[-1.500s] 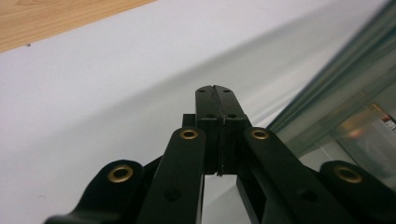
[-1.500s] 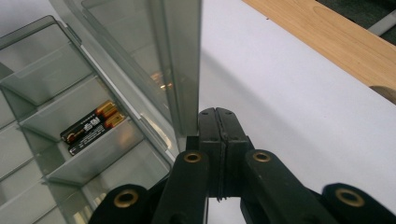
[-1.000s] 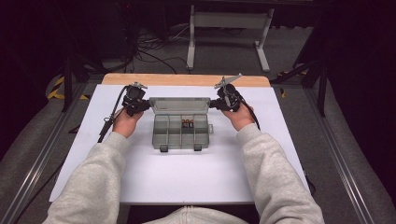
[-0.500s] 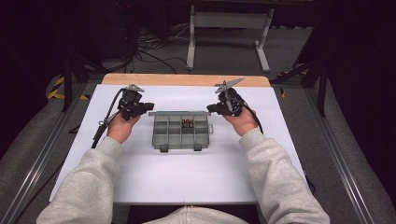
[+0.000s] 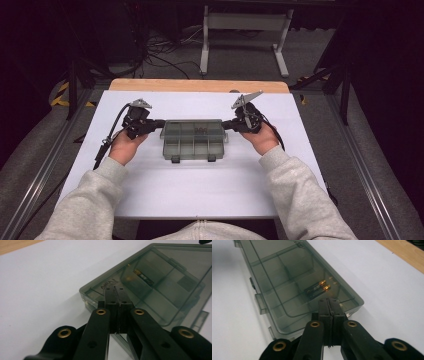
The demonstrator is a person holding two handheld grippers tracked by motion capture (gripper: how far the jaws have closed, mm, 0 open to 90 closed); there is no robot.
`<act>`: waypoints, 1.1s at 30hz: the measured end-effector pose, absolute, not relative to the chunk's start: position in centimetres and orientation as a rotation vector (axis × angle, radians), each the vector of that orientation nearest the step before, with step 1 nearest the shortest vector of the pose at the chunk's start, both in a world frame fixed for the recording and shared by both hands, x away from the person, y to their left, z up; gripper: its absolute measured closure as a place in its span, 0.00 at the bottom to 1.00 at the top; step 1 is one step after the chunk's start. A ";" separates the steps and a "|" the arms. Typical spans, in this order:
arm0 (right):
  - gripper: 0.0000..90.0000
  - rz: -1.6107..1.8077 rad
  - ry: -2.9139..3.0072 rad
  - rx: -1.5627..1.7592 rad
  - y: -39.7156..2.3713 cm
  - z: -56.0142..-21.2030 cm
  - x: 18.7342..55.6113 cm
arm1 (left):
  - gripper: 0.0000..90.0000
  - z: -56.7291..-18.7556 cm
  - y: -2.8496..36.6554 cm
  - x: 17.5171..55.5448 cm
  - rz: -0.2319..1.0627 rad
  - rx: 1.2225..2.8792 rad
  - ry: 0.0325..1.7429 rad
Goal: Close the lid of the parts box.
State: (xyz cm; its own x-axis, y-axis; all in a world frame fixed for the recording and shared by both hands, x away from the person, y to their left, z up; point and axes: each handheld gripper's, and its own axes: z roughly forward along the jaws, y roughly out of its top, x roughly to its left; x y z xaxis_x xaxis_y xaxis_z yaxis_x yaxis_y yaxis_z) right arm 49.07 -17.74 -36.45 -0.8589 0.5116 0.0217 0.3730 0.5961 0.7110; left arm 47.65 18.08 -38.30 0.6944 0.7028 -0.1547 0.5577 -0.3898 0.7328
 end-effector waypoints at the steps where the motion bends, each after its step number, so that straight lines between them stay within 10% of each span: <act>1: 1.00 1.112 2.644 0.737 -17.8 -36.5 48.8 | 0.99 -38.3 18.1 47.5 0.229 2.096 0.953; 33: 1.00 1.109 2.779 0.680 -16.3 -38.5 45.4 | 0.99 -39.8 17.6 44.0 0.105 2.223 0.796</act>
